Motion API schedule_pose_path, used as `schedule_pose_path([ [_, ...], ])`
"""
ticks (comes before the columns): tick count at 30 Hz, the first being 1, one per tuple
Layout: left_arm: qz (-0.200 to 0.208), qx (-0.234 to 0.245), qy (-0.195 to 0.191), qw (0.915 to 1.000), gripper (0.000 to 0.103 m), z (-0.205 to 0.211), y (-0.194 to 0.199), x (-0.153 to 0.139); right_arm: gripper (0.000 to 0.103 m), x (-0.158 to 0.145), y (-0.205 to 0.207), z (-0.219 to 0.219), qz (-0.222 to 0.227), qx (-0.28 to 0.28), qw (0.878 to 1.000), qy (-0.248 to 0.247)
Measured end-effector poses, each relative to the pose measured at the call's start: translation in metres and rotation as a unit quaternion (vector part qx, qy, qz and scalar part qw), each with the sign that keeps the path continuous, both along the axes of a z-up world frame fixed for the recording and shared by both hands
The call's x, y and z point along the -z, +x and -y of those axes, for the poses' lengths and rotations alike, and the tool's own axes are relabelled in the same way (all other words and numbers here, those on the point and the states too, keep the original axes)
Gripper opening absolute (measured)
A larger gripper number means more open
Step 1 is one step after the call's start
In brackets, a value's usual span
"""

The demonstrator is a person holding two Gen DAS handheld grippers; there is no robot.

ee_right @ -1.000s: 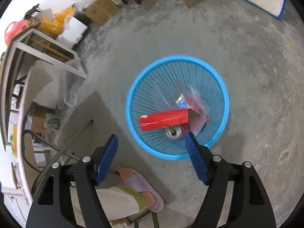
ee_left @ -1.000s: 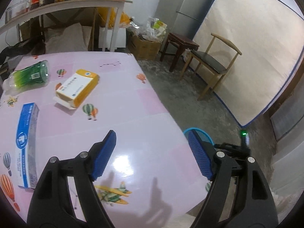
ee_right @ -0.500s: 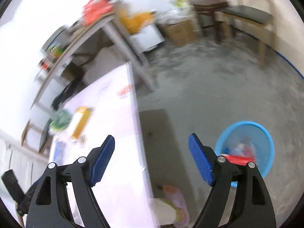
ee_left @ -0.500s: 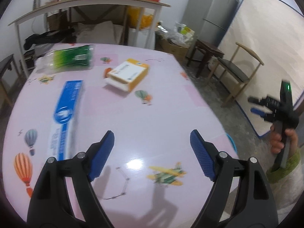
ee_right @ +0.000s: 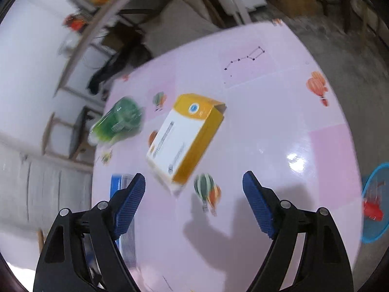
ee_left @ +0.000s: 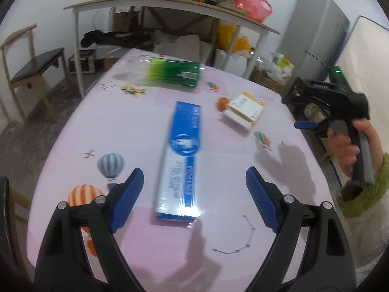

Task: Collect trash
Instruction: 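Move both tools back over the table, then grasp the yellow-white medicine box with the right tool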

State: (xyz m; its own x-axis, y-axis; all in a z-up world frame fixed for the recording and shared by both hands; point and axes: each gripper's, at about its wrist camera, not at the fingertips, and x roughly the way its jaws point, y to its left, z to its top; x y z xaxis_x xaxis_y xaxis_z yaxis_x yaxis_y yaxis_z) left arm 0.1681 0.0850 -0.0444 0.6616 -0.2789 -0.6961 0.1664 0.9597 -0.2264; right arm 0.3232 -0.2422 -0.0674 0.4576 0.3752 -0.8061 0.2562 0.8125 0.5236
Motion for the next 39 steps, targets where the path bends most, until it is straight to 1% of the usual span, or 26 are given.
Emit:
schedule_pose_path([
  [3, 0.000, -0.008, 0.005, 1.0000, 0.082, -0.010, 0.007, 0.005, 0.081, 0.013, 0.038, -0.007, -0.045, 0.036, 0.998, 0.005],
  [6, -0.004, -0.010, 0.003, 0.9999, 0.082, -0.017, 0.012, 0.011, 0.082, 0.023, 0.067, -0.028, -0.071, 0.053, 0.996, -0.012],
  [8, -0.006, -0.011, 0.000, 0.9999, 0.082, -0.019, 0.014, 0.013, 0.083, 0.029, 0.081, -0.039, -0.081, 0.064, 0.994, -0.037],
  [14, -0.014, -0.012, -0.010, 0.9998, 0.082, -0.023, 0.019, 0.021, 0.084, 0.041, 0.107, -0.059, -0.095, 0.080, 0.986, -0.110],
  [17, -0.016, -0.010, -0.013, 0.9997, 0.082, -0.025, 0.019, 0.023, 0.084, 0.046, 0.113, -0.065, -0.089, 0.073, 0.984, -0.138],
  [19, -0.015, -0.009, -0.011, 0.9998, 0.082, -0.025, 0.018, 0.023, 0.084, 0.046, 0.112, -0.068, -0.074, 0.056, 0.983, -0.158],
  [21, -0.015, -0.008, -0.011, 0.9998, 0.082, -0.026, 0.018, 0.024, 0.081, 0.046, 0.106, -0.065, -0.058, 0.040, 0.985, -0.159],
  [25, -0.022, -0.005, -0.008, 0.9997, 0.082, -0.026, 0.020, 0.028, 0.078, 0.043, 0.084, -0.050, -0.045, 0.020, 0.987, -0.152],
  [27, -0.029, -0.001, -0.005, 0.9996, 0.082, -0.025, 0.024, 0.032, 0.078, 0.042, 0.068, -0.041, -0.040, 0.008, 0.987, -0.155],
  [30, -0.049, -0.001, -0.006, 0.9988, 0.082, -0.024, 0.035, 0.040, 0.078, 0.041, 0.046, -0.037, -0.028, -0.024, 0.987, -0.154],
  [31, -0.059, -0.002, -0.009, 0.9982, 0.082, -0.024, 0.040, 0.045, 0.078, 0.041, 0.043, -0.040, -0.025, -0.037, 0.987, -0.156],
  [34, -0.081, -0.007, -0.007, 0.9967, 0.082, -0.023, 0.051, 0.053, 0.078, 0.040, 0.012, -0.047, -0.014, -0.091, 0.982, -0.165],
  [35, -0.085, -0.006, -0.010, 0.9963, 0.082, -0.022, 0.054, 0.056, 0.078, 0.039, 0.000, -0.051, -0.008, -0.113, 0.979, -0.170],
  [37, -0.090, -0.005, -0.017, 0.9958, 0.082, -0.021, 0.057, 0.056, 0.078, 0.038, -0.022, -0.056, -0.001, -0.140, 0.975, -0.172],
  [39, -0.093, -0.003, -0.016, 0.9955, 0.082, -0.018, 0.059, 0.056, 0.078, 0.038, -0.041, -0.058, 0.005, -0.155, 0.973, -0.169],
])
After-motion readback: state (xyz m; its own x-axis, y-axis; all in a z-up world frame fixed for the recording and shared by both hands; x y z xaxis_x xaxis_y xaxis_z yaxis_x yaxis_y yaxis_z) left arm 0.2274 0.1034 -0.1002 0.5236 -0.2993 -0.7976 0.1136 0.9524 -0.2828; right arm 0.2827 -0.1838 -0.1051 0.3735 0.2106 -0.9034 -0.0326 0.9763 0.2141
